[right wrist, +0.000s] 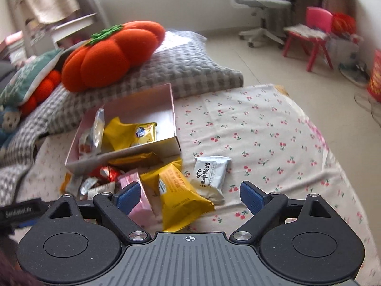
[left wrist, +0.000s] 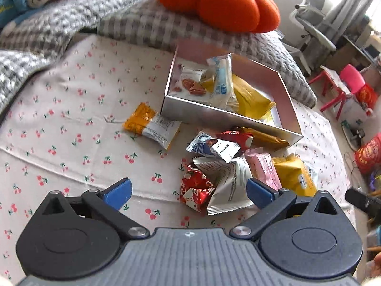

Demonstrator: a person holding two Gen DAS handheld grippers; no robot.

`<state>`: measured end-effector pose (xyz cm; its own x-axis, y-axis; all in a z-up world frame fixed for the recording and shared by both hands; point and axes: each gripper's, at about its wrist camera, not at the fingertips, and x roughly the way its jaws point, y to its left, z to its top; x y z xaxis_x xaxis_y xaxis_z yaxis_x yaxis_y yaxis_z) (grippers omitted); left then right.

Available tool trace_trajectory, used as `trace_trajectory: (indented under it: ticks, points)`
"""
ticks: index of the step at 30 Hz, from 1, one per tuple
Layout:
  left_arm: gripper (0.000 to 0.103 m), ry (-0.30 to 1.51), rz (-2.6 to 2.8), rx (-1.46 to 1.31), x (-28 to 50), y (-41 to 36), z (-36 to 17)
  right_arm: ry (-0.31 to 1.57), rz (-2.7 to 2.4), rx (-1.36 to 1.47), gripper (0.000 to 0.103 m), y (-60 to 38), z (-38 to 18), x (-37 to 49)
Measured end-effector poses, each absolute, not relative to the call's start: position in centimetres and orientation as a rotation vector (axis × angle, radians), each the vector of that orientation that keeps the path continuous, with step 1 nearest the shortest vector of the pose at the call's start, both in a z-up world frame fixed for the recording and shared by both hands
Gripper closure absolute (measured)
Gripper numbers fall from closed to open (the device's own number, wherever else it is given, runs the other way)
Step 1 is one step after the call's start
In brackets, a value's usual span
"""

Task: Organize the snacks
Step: 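Withdraw both tools from the box back to the snack pile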

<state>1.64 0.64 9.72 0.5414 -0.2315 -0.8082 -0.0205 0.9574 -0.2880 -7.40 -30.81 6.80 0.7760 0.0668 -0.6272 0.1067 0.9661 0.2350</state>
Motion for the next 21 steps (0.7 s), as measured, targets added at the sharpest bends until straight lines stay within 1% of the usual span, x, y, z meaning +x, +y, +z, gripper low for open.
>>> trace_trajectory:
  ticks: [8, 16, 19, 21]
  points:
    - [0.001, 0.996, -0.189, -0.336, 1.4, -0.4, 9.4, 0.716, -0.045, 0.227, 0.011, -31.3, 5.6, -6.3]
    - [0.003, 0.888, -0.247, -0.286, 1.2, -3.5, 10.3, 0.721, -0.032, 0.238, 0.014, -30.4, 5.2, -5.4]
    - [0.007, 0.904, -0.247, -0.232, 1.9, -4.6, 9.4, 0.716, -0.026, 0.229, 0.014, -29.8, 5.2, -5.0]
    - [0.009, 0.926, -0.245, -0.213, 2.4, -5.1, 8.6, 0.716, -0.022, 0.221, 0.016, -29.6, 5.1, -4.7]
